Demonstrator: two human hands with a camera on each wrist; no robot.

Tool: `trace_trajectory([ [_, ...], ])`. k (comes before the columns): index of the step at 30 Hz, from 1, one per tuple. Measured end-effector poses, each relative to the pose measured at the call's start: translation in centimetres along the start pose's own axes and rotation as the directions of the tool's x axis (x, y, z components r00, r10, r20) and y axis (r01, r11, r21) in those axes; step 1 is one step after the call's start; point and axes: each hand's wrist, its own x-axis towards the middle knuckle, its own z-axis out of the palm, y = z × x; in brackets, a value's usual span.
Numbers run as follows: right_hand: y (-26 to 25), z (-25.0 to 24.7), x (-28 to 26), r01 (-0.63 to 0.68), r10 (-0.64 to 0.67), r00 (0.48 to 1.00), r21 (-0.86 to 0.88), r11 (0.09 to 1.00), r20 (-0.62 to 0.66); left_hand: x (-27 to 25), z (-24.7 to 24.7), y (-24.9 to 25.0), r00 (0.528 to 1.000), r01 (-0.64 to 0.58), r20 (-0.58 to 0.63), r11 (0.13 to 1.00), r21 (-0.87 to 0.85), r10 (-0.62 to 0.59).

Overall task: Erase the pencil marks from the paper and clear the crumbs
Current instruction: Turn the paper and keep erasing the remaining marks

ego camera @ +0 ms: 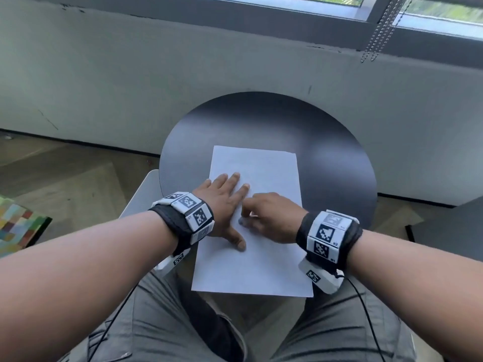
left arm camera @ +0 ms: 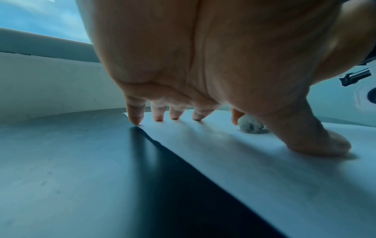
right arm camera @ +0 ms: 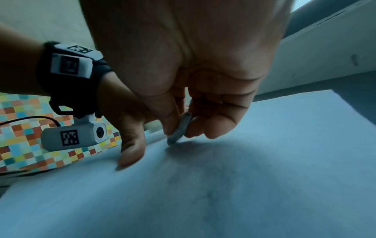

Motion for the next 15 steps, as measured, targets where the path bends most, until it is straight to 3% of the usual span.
trace_trajectory([
  [2, 0.4, -0.4, 0.7, -0.072, 0.073, 0.996, 0.026, 0.997, -0.048, 0.0, -0.1, 0.0, 1.0, -0.002, 0.007, 1.0, 0.011, 0.002],
  [5, 1.7, -1.9, 2.4, -0.255, 0.273, 0.949, 0.129, 0.958, -0.156, 0.0, -0.2, 0.0, 1.0, 0.0, -0.002, 0.999, 0.033, 0.0],
  [7, 1.4, -1.9, 2.3, -0.234, 0.254, 0.954, 0.137, 0.963, -0.158, 0.2, -0.2, 0.0, 1.0, 0.002, -0.001, 0.999, 0.034, -0.002],
  [11, 0.7, -1.0, 0.5, -0.116, 0.114, 0.993, 0.117, 0.986, 0.024, 0.6, -0.6, 0.2, 1.0, 0.009, 0.019, 1.0, 0.024, -0.01],
  [13, 2.4, -2.2, 1.3, -0.224, 0.232, 0.972, 0.138, 0.965, -0.043, 0.7, -0.9, 0.5, 0.999, 0.022, 0.035, 0.999, 0.036, -0.023],
  [15, 4.5, -3.5, 2.0, -0.356, 0.38, 0.916, 0.18, 0.917, -0.126, 0.8, -1.2, 0.8, 0.998, 0.04, 0.053, 0.998, 0.039, -0.042],
])
